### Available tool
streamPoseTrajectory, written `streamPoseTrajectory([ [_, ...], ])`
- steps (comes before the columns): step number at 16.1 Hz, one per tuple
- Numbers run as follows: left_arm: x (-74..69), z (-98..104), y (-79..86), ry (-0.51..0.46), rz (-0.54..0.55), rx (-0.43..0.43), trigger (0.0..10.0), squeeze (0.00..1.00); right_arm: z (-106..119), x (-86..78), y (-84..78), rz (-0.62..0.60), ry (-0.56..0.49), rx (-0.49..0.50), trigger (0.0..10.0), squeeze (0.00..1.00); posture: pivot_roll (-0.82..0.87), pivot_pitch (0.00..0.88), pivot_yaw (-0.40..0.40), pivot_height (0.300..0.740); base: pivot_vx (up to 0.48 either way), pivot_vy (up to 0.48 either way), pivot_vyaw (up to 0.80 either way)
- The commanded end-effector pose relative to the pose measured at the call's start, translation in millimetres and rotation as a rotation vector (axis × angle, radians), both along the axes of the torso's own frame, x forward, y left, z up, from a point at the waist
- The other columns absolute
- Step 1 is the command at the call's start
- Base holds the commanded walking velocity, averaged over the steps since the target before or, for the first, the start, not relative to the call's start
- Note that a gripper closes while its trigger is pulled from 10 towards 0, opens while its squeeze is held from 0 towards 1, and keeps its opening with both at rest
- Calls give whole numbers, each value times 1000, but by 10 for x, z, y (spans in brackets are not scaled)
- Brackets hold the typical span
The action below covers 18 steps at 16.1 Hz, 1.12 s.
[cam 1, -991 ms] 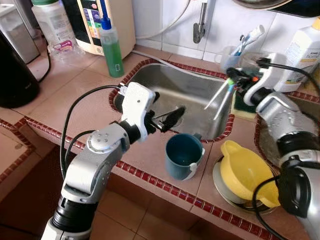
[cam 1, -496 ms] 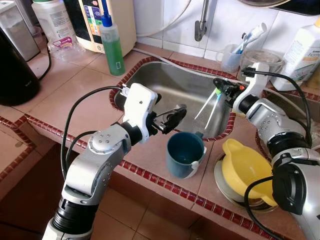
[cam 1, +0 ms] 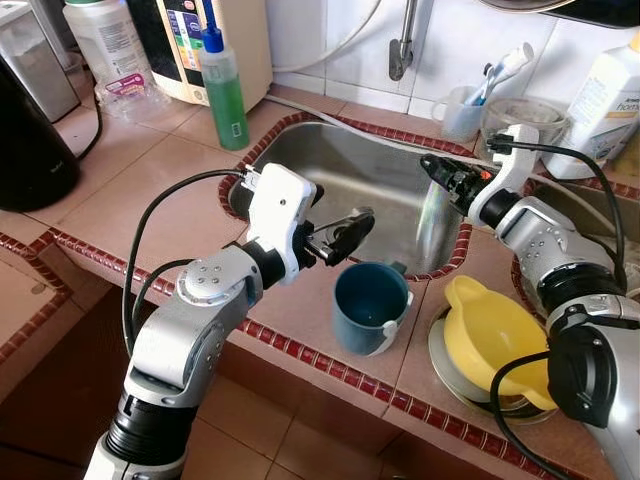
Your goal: Kitchen organization
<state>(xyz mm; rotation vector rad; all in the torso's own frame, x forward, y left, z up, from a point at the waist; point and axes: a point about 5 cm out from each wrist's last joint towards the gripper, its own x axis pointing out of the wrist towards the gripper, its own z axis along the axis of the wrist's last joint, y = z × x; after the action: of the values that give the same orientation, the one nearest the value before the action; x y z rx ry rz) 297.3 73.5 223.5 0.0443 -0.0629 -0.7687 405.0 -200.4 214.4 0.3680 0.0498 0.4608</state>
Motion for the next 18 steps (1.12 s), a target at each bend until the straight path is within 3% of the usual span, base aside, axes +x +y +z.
streamPoseTrajectory([
  [1, 12, 22, -13, -6, -5, 2, 10000, 0, 96, 15, -16, 9, -22, -5, 10000, 1000, -309, 168, 48, 740, 0, 0, 0],
  [7, 45, 49, -15, -13, -4, 0, 10000, 0, 181, 22, -56, -14, -72, -1, 10000, 1000, -313, 162, 56, 740, 0, 0, 0],
  [13, 177, 139, 98, -48, 85, -24, 10000, 0, 557, -16, -156, -67, -280, 65, 10000, 1000, -303, 124, 56, 740, 0, 0, 0],
  [18, 306, 209, 282, -92, 201, -19, 10000, 0, 753, -230, -110, -138, -454, 3, 10000, 1000, -296, 91, 58, 740, 0, 0, 0],
])
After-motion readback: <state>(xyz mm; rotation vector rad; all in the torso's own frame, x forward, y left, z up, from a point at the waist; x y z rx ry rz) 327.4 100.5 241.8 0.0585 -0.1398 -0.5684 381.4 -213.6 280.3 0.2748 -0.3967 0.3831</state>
